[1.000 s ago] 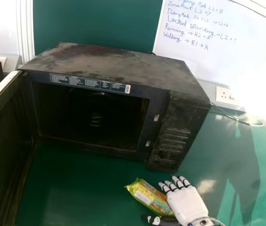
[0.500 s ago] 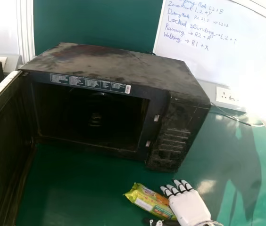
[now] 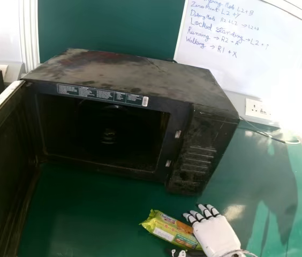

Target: Put biscuit inside oven

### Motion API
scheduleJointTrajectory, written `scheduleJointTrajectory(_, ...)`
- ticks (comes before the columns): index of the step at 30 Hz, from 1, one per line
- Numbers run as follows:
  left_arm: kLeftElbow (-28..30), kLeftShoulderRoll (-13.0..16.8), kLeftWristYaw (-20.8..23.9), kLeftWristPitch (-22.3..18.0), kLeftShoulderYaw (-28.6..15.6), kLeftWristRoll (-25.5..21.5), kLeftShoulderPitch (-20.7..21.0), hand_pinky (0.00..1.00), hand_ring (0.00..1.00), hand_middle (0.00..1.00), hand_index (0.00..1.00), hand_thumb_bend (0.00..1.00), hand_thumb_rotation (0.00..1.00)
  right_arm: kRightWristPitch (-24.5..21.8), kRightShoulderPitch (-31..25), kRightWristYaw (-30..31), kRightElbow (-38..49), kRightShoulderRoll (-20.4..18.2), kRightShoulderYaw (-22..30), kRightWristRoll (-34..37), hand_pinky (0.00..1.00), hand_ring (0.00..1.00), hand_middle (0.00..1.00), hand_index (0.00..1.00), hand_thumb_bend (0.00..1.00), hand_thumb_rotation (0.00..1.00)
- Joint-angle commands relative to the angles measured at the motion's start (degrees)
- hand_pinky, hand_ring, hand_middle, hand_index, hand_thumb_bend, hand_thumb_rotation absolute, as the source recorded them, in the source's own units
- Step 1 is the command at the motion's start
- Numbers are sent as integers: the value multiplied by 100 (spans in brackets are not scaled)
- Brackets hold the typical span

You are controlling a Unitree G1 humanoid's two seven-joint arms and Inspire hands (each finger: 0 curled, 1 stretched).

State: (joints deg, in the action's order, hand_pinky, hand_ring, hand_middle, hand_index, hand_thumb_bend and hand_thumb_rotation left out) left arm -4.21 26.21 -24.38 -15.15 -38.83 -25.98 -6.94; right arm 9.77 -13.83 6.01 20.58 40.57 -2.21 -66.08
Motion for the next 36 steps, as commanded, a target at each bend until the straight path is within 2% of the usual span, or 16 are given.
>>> scheduleJointTrajectory(1,9,22,-15,73,58,-48,6,67,75,83,81,92,25,-21,22,39,-12,73,33,44,97,90,91,89,100,18)
scheduleJointTrajectory(5,69,40,83,113,80,100,-16,67,75,83,80,93,25,-6,38,-1,-16,96,38,56,86,87,88,85,100,4)
scheduleJointTrajectory(8,104,35,198,168,100,196,-11,67,75,83,80,93,25,-6,52,-10,-19,99,36,74,81,84,85,78,100,0)
scheduleJointTrajectory(12,168,-5,415,213,117,333,1,67,75,83,80,93,25,-10,62,-3,0,111,27,59,75,77,78,70,100,0)
scheduleJointTrajectory(18,217,-33,712,203,145,510,13,67,75,83,80,93,24,-10,57,2,26,112,28,80,64,65,66,63,97,0)
scheduleJointTrajectory(26,389,-102,1091,277,176,688,-42,67,75,83,80,92,25,-6,22,37,93,155,83,98,47,53,57,57,92,0)
scheduleJointTrajectory(32,482,-222,1383,153,190,964,-50,66,74,82,80,93,25,36,-14,15,151,217,157,94,46,51,55,56,87,0)
scheduleJointTrajectory(36,425,-231,1360,41,201,977,-35,66,74,82,80,93,26,39,-24,30,180,283,181,71,46,51,56,56,88,0)
